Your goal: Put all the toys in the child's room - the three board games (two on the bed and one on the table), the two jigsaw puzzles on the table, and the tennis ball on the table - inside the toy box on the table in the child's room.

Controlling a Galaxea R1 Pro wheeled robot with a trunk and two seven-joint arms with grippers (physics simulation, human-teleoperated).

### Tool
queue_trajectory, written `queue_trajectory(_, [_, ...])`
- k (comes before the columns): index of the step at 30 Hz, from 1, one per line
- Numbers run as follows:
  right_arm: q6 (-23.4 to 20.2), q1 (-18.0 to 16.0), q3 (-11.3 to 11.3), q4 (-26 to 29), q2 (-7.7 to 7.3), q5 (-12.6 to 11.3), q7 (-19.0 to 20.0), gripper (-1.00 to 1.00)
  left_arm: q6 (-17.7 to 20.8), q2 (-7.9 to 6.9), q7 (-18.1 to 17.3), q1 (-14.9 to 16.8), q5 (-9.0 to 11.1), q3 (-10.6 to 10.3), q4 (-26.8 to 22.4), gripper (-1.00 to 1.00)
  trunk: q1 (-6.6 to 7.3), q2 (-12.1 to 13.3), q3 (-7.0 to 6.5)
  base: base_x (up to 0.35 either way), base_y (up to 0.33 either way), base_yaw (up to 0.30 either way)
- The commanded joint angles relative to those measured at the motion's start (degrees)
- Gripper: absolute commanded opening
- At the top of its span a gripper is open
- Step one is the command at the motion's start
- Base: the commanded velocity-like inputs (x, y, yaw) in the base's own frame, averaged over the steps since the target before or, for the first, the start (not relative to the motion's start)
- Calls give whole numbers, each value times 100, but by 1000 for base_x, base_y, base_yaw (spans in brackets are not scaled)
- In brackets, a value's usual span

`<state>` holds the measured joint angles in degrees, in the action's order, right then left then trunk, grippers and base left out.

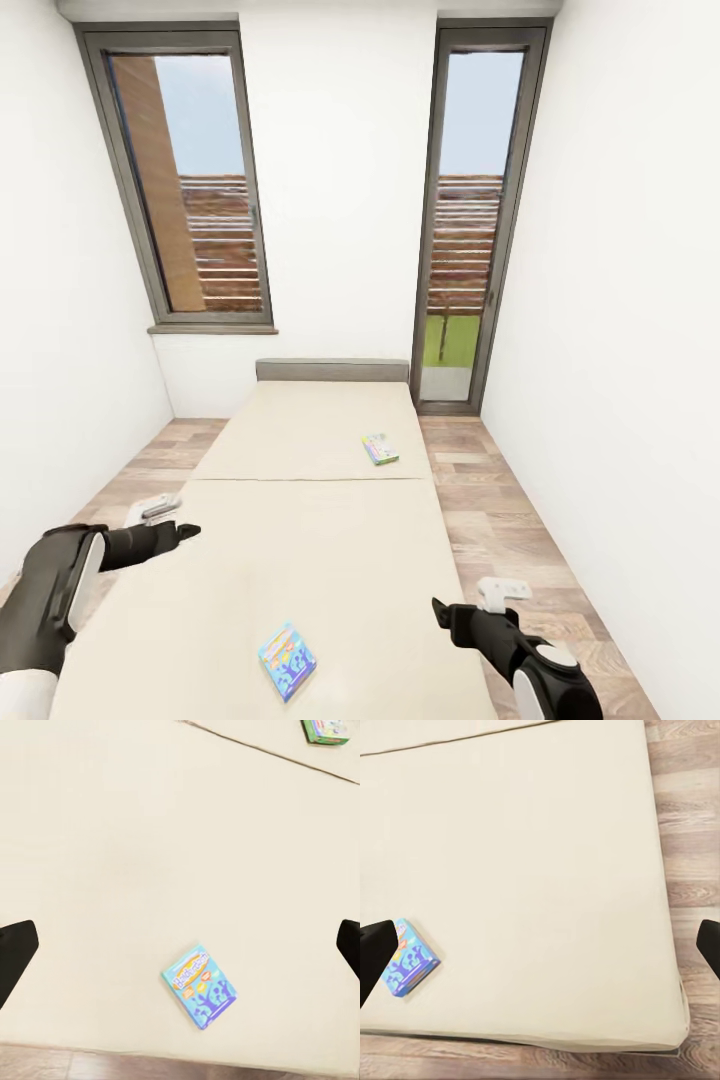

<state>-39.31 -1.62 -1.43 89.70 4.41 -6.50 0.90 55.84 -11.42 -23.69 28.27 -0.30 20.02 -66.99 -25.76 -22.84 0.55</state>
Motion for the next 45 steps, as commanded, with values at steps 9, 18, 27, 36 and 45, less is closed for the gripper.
queue_trajectory(9, [-135,-4,115,87,-1,-35,5,100,45,1,865,1177,-8,-241,1366,100,-2,-8,6,0,0,0])
queue_trajectory(18, [-177,-5,354,99,-1,-35,271,100,-33,45,1229,1883,-6,-566,2310,100,-2,-8,6,0,0,0])
queue_trajectory(27, [-188,-5,505,101,-1,-35,504,100,-151,409,1320,2083,-10,-663,2454,100,-2,-8,15,0,0,0])
queue_trajectory(36, [-191,-5,529,101,-1,-29,530,100,-484,642,1730,2116,-16,-1165,2533,100,-2,-8,41,0,0,0])
queue_trajectory(45, [-191,-11,533,88,6,-27,534,100,-971,735,1973,2121,-18,-1583,3004,100,-2,-8,93,0,0,-76])
